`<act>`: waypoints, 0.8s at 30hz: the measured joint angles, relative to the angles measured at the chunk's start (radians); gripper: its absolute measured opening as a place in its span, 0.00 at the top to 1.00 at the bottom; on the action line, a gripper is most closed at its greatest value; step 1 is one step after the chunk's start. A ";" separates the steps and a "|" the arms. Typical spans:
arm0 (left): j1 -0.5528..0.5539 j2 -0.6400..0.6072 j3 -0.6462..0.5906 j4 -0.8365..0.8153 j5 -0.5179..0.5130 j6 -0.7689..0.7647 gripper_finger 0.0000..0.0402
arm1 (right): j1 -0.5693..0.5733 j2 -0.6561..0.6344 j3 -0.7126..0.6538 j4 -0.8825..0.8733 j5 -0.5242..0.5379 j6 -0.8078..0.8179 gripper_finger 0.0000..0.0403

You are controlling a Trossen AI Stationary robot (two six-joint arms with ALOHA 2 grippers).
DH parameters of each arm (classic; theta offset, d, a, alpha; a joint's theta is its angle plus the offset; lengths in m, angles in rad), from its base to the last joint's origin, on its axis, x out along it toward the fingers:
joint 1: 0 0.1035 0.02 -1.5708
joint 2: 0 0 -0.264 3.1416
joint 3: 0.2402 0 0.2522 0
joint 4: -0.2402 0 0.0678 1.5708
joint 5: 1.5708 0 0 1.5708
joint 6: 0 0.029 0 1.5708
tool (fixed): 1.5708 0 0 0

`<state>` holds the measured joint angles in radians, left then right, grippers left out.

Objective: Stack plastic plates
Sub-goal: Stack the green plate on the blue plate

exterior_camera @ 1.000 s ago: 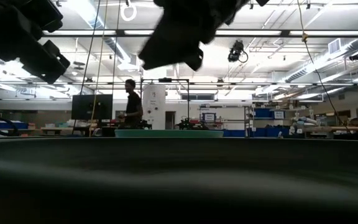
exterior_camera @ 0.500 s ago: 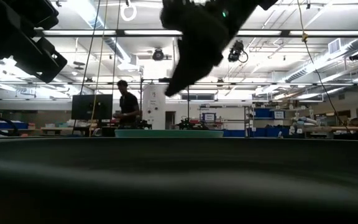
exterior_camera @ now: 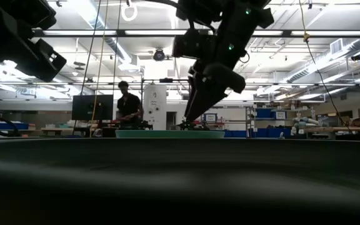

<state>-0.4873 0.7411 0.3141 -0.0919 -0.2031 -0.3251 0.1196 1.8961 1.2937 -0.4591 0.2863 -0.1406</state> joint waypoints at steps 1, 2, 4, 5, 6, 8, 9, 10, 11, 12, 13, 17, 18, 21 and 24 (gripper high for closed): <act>0.001 -0.018 0.000 -0.013 0.000 -0.001 0.66 | -0.001 0.000 -0.006 0.001 0.000 -0.003 0.67; 0.005 -0.039 0.000 -0.020 -0.002 -0.001 0.66 | -0.003 0.000 -0.013 0.003 -0.003 -0.010 0.67; 0.013 -0.078 0.000 -0.018 -0.009 -0.001 0.66 | -0.005 0.000 -0.027 0.018 -0.016 -0.025 0.67; 0.017 -0.096 0.000 -0.019 -0.011 -0.002 0.66 | -0.007 0.000 -0.033 0.020 -0.018 -0.034 0.67; 0.022 -0.110 0.000 -0.019 -0.014 -0.001 0.66 | -0.010 0.000 -0.038 0.018 -0.017 -0.043 0.67; 0.033 -0.133 0.000 -0.020 -0.025 -0.001 0.66 | -0.018 0.000 -0.046 0.017 -0.016 -0.060 0.67; 0.038 -0.141 0.000 -0.020 -0.030 -0.001 0.66 | -0.021 0.000 -0.048 0.017 -0.015 -0.068 0.67; 0.044 -0.147 0.000 -0.019 -0.033 -0.001 0.66 | -0.025 0.000 -0.051 0.018 -0.012 -0.076 0.67; 0.048 -0.151 0.000 -0.020 -0.036 -0.002 0.66 | -0.030 0.000 -0.054 0.018 -0.011 -0.086 0.67; 0.052 -0.155 0.000 -0.022 -0.037 -0.003 0.66 | -0.036 0.000 -0.060 0.018 -0.011 -0.095 0.67; 0.054 -0.159 0.000 -0.023 -0.036 -0.004 0.66 | -0.043 0.000 -0.067 0.020 -0.012 -0.100 0.67; 0.055 -0.161 0.000 -0.030 -0.037 -0.005 0.66 | -0.067 0.000 -0.098 0.021 -0.026 -0.112 0.67; 0.055 -0.161 0.000 -0.029 -0.037 -0.006 0.66 | -0.071 0.000 -0.105 0.022 -0.026 -0.121 0.67; 0.055 -0.159 0.000 -0.029 -0.037 -0.011 0.66 | -0.083 0.000 -0.115 0.018 -0.026 -0.135 0.68; 0.055 -0.159 0.000 -0.029 -0.037 -0.031 0.66 | -0.093 -0.005 -0.093 -0.010 -0.038 -0.064 0.70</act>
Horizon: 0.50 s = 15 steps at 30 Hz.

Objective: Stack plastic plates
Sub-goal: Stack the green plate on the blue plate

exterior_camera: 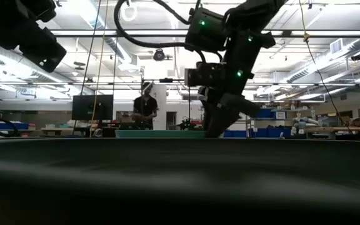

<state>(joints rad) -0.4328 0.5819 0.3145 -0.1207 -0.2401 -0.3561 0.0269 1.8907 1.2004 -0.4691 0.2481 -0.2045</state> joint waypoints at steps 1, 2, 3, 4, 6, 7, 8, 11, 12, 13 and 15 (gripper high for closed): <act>0.000 0.000 0.000 -0.001 0.000 -0.006 0.66 | -0.004 -0.008 0.016 -0.018 -0.014 0.020 0.70; 0.000 0.000 0.000 0.000 -0.001 -0.011 0.66 | -0.009 -0.019 0.030 -0.027 -0.031 0.040 0.71; 0.000 0.000 0.000 -0.002 -0.001 -0.015 0.66 | -0.014 -0.030 0.044 -0.033 -0.049 0.057 0.71; 0.000 0.000 0.000 -0.003 -0.001 -0.016 0.66 | -0.021 -0.041 0.053 -0.038 -0.068 0.072 0.71; 0.000 0.000 0.000 -0.004 -0.001 -0.016 0.66 | -0.041 -0.055 0.060 -0.055 -0.111 0.086 0.71; 0.000 0.000 0.000 -0.005 -0.001 -0.016 0.66 | -0.054 -0.059 0.060 -0.059 -0.137 0.099 0.71; 0.000 0.000 0.000 -0.005 -0.002 -0.016 0.66 | -0.071 -0.062 0.060 -0.061 -0.158 0.111 0.71; 0.000 0.000 0.000 -0.005 -0.002 -0.018 0.66 | -0.137 -0.065 0.060 -0.056 -0.143 0.196 0.71; 0.000 0.000 0.000 -0.005 -0.003 -0.018 0.66 | -0.166 -0.062 0.060 -0.056 -0.133 0.231 0.71; 0.000 0.000 0.000 -0.005 -0.004 -0.018 0.66 | -0.198 -0.059 0.060 -0.056 -0.131 0.269 0.71; 0.000 0.000 0.000 -0.005 -0.009 -0.021 0.66 | -0.265 -0.048 0.060 -0.048 -0.129 0.347 0.71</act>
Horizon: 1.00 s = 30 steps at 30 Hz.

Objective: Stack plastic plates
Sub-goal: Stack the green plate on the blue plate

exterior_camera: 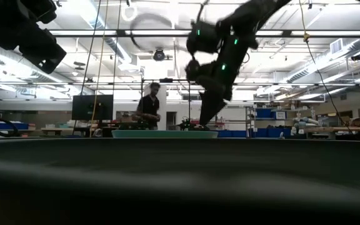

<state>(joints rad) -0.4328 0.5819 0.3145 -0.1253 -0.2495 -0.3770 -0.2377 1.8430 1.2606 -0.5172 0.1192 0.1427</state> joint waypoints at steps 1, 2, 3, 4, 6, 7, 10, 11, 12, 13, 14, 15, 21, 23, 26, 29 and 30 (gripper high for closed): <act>0.000 0.000 0.000 0.000 -0.001 0.000 0.66 | -0.034 0.001 0.000 0.005 0.000 0.037 0.71; 0.000 0.000 0.000 0.000 -0.001 0.000 0.66 | -0.065 0.001 0.000 0.014 0.008 0.073 0.71; 0.000 0.000 0.000 0.000 -0.001 0.000 0.66 | -0.096 0.001 0.000 0.029 0.019 0.113 0.71; 0.000 0.000 0.000 0.000 -0.001 0.000 0.66 | -0.123 0.001 0.001 0.035 0.028 0.145 0.71; 0.000 0.000 0.000 0.000 -0.002 0.000 0.66 | -0.169 0.001 0.000 0.028 0.032 0.168 0.71; 0.000 0.000 0.000 0.000 -0.004 0.002 0.66 | -0.185 0.002 0.000 0.031 0.031 0.166 0.71; 0.000 0.000 0.000 0.000 -0.027 0.006 0.66 | -0.210 0.002 0.000 0.051 0.001 0.145 0.71; 0.000 0.000 0.000 0.000 -0.039 0.011 0.66 | -0.210 0.003 0.000 0.066 -0.010 0.139 0.71; 0.000 0.000 0.000 0.000 -0.049 0.019 0.66 | -0.207 0.003 0.000 0.082 -0.019 0.133 0.71; 0.000 0.000 0.000 0.000 -0.059 0.026 0.66 | -0.205 0.003 0.000 0.092 -0.028 0.124 0.71; 0.000 0.000 0.000 0.000 -0.066 0.029 0.66 | -0.205 0.003 0.000 0.098 -0.036 0.118 0.71; 0.000 0.000 0.000 0.000 -0.069 0.029 0.66 | -0.205 0.003 0.000 0.101 -0.050 0.118 0.71; 0.000 0.000 0.000 0.001 -0.069 0.024 0.66 | -0.224 0.012 0.000 0.129 -0.093 0.112 0.71; 0.000 0.000 0.000 0.002 -0.069 0.024 0.66 | -0.233 0.043 0.003 0.153 -0.145 0.112 0.71; 0.000 0.000 0.000 0.002 -0.069 0.024 0.66 | -0.237 0.095 0.010 0.138 -0.193 0.116 0.71; 0.000 0.000 0.001 0.000 -0.069 0.022 0.66 | -0.228 0.108 0.014 0.155 -0.177 0.119 0.71; 0.000 0.000 0.001 -0.001 -0.069 0.021 0.66 | -0.228 0.114 0.014 0.155 -0.175 0.123 0.71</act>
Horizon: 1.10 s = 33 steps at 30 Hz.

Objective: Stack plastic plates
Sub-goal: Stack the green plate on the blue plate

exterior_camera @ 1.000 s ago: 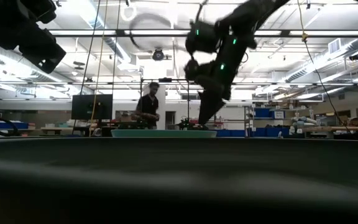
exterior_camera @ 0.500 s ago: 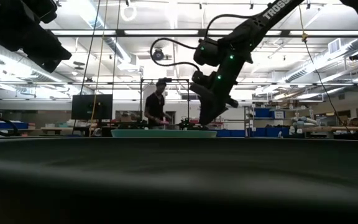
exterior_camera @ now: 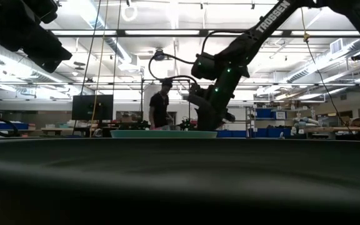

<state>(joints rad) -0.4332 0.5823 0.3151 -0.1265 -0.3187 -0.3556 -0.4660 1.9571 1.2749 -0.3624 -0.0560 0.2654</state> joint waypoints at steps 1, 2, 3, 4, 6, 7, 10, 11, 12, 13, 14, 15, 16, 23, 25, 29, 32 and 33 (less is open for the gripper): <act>0.000 0.000 0.000 0.001 0.000 0.000 0.66 | 0.000 0.005 0.000 -0.003 0.000 0.002 0.71; 0.000 0.000 0.000 0.001 0.000 0.001 0.66 | 0.000 0.008 -0.001 -0.010 0.000 0.006 0.71; 0.000 0.000 0.000 0.000 0.000 0.001 0.66 | 0.000 0.009 -0.002 -0.019 -0.001 0.013 0.71; 0.000 0.000 0.000 0.000 0.000 0.001 0.66 | 0.000 0.007 -0.001 -0.020 -0.003 0.016 0.71; 0.000 0.000 0.000 -0.001 0.000 0.002 0.66 | -0.002 0.006 0.000 -0.022 -0.017 0.018 0.71; 0.000 0.000 0.000 -0.001 0.000 0.002 0.66 | -0.003 0.006 -0.001 -0.030 -0.020 0.023 0.71; 0.000 0.000 0.000 -0.005 0.000 0.002 0.66 | -0.002 0.006 -0.001 -0.037 -0.026 0.016 0.73; 0.000 0.000 0.000 -0.005 0.000 0.002 0.66 | -0.001 0.006 -0.001 -0.037 -0.027 0.009 0.73; 0.000 0.000 0.000 -0.005 0.000 0.002 0.66 | 0.001 0.006 -0.001 -0.035 -0.026 0.004 0.73; 0.000 0.000 0.000 -0.006 0.000 0.002 0.66 | 0.002 0.006 -0.001 -0.025 -0.026 0.004 0.73; 0.000 0.000 0.000 -0.006 0.000 0.001 0.66 | 0.002 0.006 -0.001 -0.011 -0.026 0.005 0.73; 0.000 0.000 0.000 -0.006 0.000 0.001 0.66 | 0.002 0.006 -0.001 -0.002 -0.027 0.005 0.73; 0.000 0.000 0.000 -0.006 0.000 0.001 0.66 | 0.002 0.006 -0.001 -0.003 -0.032 0.005 0.72; 0.000 0.000 0.000 -0.006 0.000 0.001 0.66 | 0.002 0.006 -0.001 -0.003 -0.069 0.019 0.73; 0.000 0.000 0.000 -0.006 0.000 0.001 0.66 | -0.001 0.006 -0.001 -0.001 -0.069 0.019 0.73; -0.003 0.000 0.000 -0.006 0.000 0.001 0.66 | -0.006 0.006 -0.001 -0.037 -0.005 0.044 0.74; -0.003 0.000 0.000 -0.006 0.000 0.001 0.66 | -0.006 0.005 -0.001 -0.042 0.024 0.053 0.78; -0.003 0.000 0.000 -0.006 0.000 0.001 0.66 | -0.006 0.005 -0.001 -0.042 0.025 0.053 0.80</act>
<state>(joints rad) -0.4366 0.5823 0.3153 -0.1326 -0.3183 -0.3550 -0.4717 1.9625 1.2739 -0.4042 -0.0306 0.3188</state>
